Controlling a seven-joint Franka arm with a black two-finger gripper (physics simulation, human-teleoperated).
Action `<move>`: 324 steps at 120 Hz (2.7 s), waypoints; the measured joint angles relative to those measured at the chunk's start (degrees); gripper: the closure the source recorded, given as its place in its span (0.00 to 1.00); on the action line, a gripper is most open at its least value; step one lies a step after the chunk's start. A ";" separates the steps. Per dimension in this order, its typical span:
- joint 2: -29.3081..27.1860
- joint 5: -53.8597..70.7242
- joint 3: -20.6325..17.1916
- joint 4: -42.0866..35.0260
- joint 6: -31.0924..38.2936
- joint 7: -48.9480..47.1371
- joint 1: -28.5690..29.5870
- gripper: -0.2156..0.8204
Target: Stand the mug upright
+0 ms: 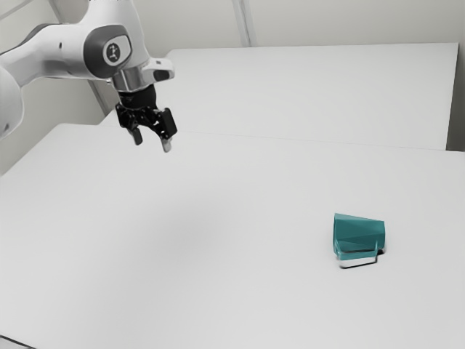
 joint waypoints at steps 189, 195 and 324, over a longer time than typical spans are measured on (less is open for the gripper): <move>3.08 -33.67 4.16 -30.87 57.14 -7.61 -32.86 0.21; 3.76 -34.56 4.06 -30.17 57.96 -7.67 -33.60 0.21; 18.73 -38.74 2.41 -17.26 69.56 -7.92 -38.45 0.42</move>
